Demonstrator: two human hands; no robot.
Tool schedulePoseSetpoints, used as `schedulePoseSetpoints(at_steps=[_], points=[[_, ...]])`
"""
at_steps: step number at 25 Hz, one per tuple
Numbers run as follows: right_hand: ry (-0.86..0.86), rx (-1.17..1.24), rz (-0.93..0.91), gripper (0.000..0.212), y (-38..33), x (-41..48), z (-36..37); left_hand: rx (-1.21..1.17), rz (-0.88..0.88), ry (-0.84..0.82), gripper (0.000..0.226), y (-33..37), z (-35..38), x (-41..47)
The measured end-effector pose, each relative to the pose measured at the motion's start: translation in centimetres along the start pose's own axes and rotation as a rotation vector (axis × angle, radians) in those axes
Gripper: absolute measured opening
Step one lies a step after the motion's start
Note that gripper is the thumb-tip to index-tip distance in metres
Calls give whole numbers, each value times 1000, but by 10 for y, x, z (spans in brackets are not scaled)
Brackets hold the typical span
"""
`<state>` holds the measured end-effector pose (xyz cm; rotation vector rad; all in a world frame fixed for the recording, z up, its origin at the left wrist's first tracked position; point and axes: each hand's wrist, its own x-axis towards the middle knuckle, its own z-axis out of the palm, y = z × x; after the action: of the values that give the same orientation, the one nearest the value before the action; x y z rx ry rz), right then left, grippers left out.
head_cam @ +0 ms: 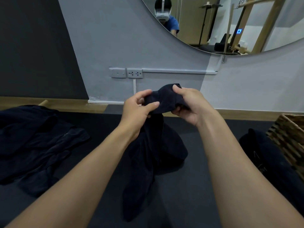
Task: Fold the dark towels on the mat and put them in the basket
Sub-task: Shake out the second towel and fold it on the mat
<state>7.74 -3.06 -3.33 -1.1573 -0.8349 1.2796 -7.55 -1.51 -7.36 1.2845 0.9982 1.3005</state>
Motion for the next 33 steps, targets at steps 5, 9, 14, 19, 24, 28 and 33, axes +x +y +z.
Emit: schedulePoseSetpoints(at_steps=[5,9,14,19,24,28,33], points=[[-140,187,11,18,-9,-5,6,639,478,-41,39,2,3,-8],[143,128,-50,21,-17,-5,-17,491,345,43,16,-2,-9,7],[402,159,-27,14,-10,6,-48,-420,-180,440,18,-5,-33,26],[531,116,81,15,16,21,-77,-212,-216,693,32,-27,-76,26],[736,-733,-29,15,40,28,-87,-165,-164,623,26,-33,-86,26],[483,-1173,-39,20,42,36,-60,-119,-86,271,20,-8,-39,31],[430,-1206,-113,18,37,36,-49,-10,-49,154,16,2,-25,25]])
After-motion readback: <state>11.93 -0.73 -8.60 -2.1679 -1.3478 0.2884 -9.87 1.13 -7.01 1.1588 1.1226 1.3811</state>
